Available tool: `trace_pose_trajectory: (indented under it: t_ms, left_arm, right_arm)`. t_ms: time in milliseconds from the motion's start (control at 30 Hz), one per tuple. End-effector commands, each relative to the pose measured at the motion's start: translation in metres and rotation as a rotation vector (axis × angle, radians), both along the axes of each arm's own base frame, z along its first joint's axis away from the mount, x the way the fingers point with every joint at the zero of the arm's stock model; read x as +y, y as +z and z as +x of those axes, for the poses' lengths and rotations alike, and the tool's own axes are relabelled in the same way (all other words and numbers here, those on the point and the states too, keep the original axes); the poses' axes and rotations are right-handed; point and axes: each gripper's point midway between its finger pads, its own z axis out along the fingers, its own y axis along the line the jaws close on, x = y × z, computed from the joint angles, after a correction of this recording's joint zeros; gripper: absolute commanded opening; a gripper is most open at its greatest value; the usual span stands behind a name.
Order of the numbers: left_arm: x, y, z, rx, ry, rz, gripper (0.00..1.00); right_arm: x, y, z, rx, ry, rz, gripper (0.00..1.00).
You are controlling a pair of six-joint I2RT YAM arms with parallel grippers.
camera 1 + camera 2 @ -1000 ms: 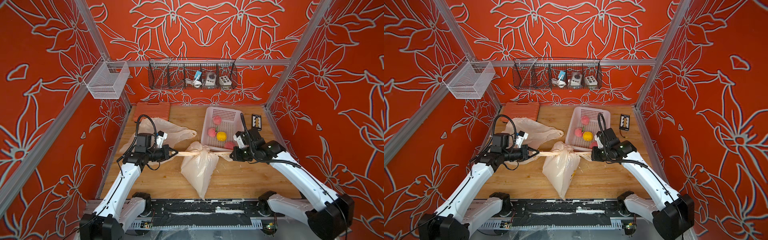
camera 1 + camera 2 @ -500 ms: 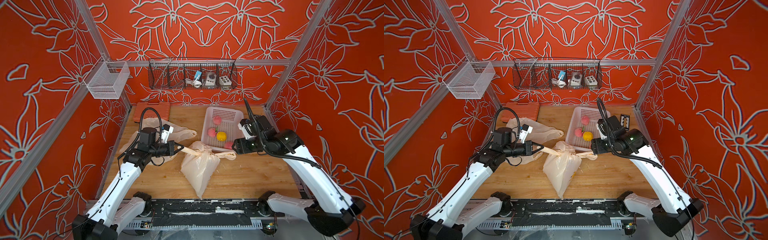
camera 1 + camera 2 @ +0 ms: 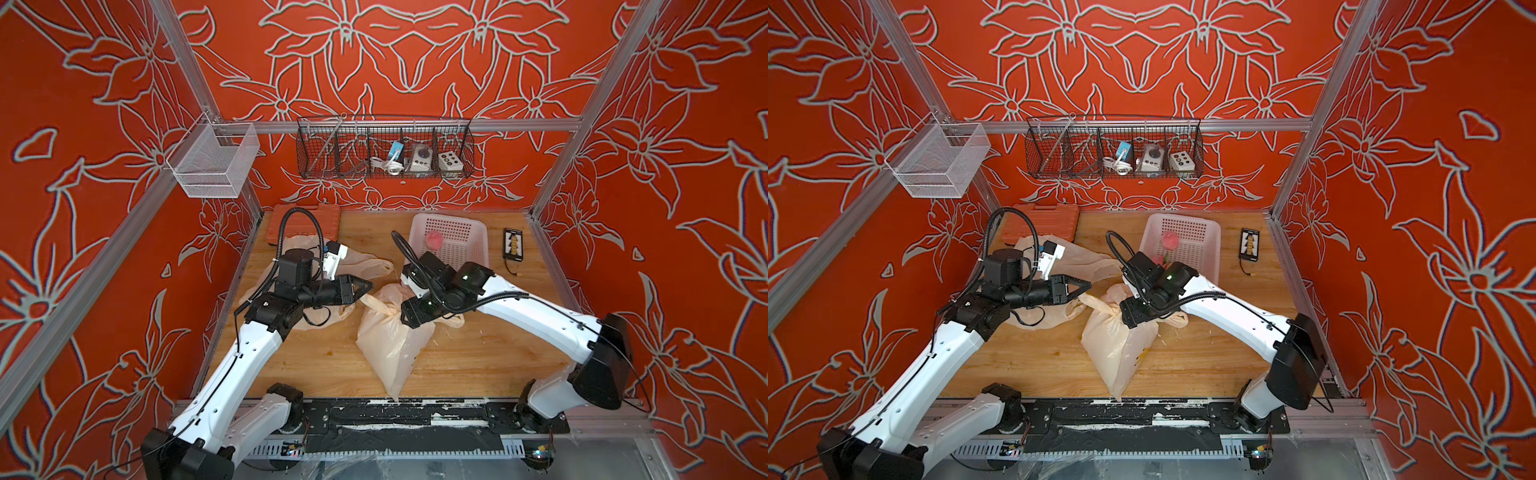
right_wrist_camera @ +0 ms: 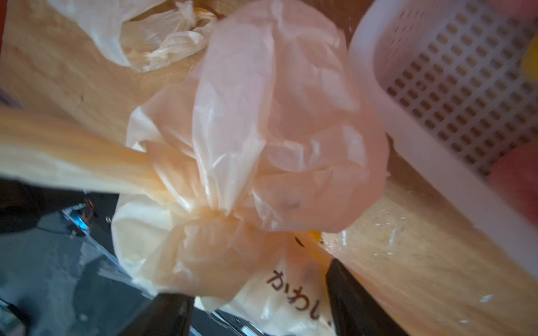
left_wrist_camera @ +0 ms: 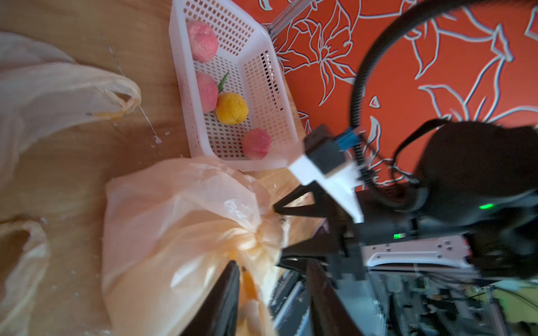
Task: Place the peach into a plastic bag & tie a knot
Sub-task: Pick up the plastic bag at the center of the board.
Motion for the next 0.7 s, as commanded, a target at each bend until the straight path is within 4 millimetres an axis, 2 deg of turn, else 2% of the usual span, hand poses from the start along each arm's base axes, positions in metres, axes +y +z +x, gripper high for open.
trace_pose_trajectory:
  t_ms: [0,67,133,233,267,300,367,433,533,667]
  left_arm:
    - [0.027,0.015,0.008,-0.012,0.118,0.087,0.49]
    - [0.060,0.020,0.016,0.024,0.260,0.156,0.50]
    - [0.098,0.028,0.021,0.044,0.414,0.230,0.51]
    - [0.144,0.034,0.020,0.018,0.575,0.392,0.56]
    - [0.151,0.033,0.021,0.005,0.588,0.437,0.59]
    - [0.156,0.024,0.025,0.023,0.589,0.479,0.62]
    - [0.153,0.002,0.035,0.074,0.541,0.504,0.65]
    - [0.139,-0.023,0.045,0.123,0.459,0.487,0.68]
    - [0.105,-0.057,0.060,0.084,0.326,0.538,0.75]
    - [0.065,-0.076,0.086,-0.011,0.169,0.631,0.79]
  right_arm:
    - [0.018,-0.005,0.002,0.011,0.016,0.084,0.38]
    - [0.024,0.007,-0.004,0.012,0.054,0.150,0.17]
    - [0.026,0.036,-0.010,-0.009,0.095,0.219,0.01]
    - [0.019,0.099,-0.019,-0.069,0.116,0.332,0.00]
    - [0.015,0.117,-0.021,-0.084,0.112,0.370,0.00]
    - [0.008,0.138,-0.021,-0.104,0.098,0.411,0.00]
    - [-0.012,0.167,-0.012,-0.137,0.037,0.451,0.00]
    - [-0.044,0.186,0.005,-0.172,-0.064,0.451,0.00]
    - [-0.091,0.204,0.027,-0.254,-0.202,0.416,0.00]
    - [-0.156,0.218,0.050,-0.348,-0.410,0.317,0.00]
